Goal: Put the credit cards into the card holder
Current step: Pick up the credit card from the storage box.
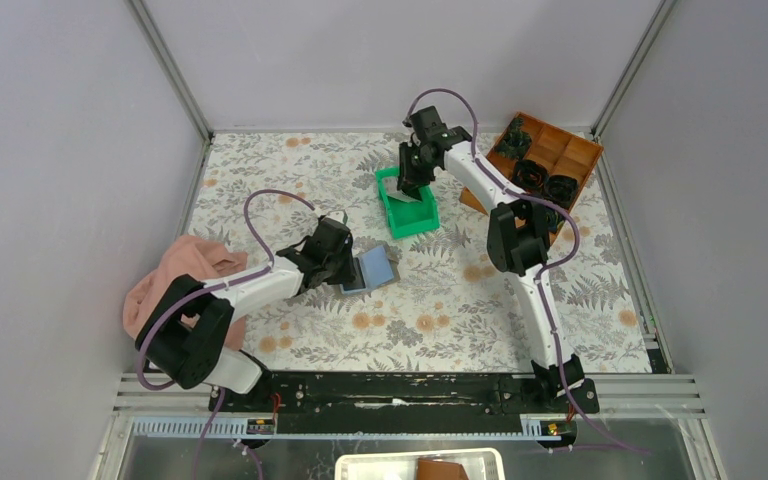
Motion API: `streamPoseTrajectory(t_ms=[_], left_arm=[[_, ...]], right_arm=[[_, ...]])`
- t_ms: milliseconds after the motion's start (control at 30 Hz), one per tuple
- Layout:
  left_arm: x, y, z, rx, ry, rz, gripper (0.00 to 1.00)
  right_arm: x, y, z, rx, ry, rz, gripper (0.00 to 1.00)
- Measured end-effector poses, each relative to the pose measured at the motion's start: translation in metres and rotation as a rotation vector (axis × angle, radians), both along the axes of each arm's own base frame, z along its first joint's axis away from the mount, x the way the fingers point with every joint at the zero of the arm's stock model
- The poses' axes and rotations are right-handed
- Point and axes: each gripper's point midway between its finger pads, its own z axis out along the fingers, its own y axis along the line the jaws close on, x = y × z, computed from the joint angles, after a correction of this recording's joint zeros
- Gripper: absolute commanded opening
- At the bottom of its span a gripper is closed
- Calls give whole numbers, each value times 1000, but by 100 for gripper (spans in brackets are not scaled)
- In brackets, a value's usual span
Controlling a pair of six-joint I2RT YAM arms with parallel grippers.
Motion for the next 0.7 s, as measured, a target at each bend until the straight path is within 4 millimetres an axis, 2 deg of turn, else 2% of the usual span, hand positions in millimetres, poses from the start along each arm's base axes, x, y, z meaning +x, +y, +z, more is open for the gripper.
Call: streamPoseTrajectory(t_ms=[700], left_arm=[[-1,1,-6,15,13,-8,27]], right_arm=[[-8,-9,11,28,24,-11,26]])
